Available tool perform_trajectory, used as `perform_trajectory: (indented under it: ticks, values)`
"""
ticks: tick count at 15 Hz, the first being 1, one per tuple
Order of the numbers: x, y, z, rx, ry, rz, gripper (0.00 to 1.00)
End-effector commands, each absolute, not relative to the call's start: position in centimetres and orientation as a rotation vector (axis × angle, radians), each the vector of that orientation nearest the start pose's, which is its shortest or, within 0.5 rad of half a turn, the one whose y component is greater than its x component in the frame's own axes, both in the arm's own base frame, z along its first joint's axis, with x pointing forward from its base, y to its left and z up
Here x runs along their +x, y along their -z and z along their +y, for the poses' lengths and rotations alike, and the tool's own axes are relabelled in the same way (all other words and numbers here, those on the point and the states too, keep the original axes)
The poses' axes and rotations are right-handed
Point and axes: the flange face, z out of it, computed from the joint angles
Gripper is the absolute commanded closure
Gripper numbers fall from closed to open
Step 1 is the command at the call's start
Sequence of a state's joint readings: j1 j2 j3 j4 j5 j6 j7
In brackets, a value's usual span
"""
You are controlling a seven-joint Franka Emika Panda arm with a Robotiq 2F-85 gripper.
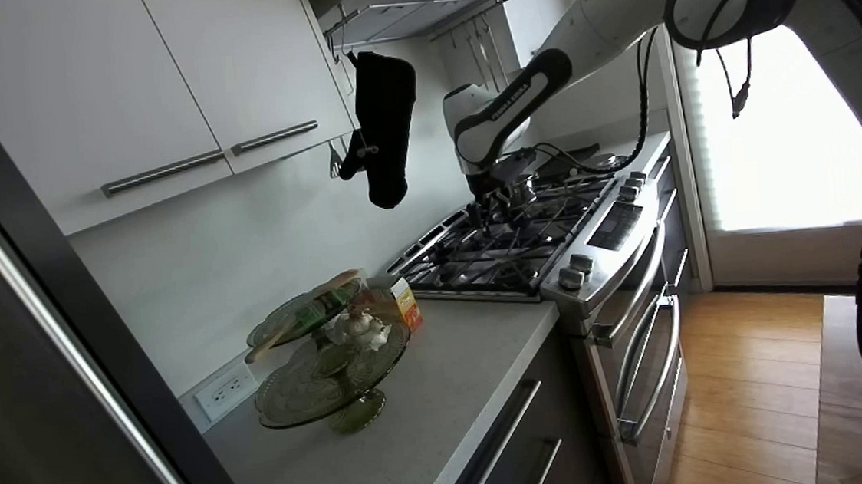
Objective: Move the black pan to the back left side of the stove
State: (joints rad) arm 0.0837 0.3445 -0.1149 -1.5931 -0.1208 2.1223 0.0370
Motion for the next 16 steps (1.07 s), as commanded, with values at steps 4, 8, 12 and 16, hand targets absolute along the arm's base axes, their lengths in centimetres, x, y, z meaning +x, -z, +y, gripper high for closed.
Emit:
perform_trajectory:
  ticks: [4, 8, 12, 16]
  values:
    - [57.9, -46.4, 1.9, -3.222, 0.266, 0.102, 0.00]
    - [51.9, -46.3, 3.0, -3.192, 0.249, 0.279, 0.00]
    - [46.5, -46.0, 2.5, -3.153, 0.265, 0.470, 0.00]
    - [47.9, -46.6, 2.5, -3.168, 0.265, 0.426, 0.00]
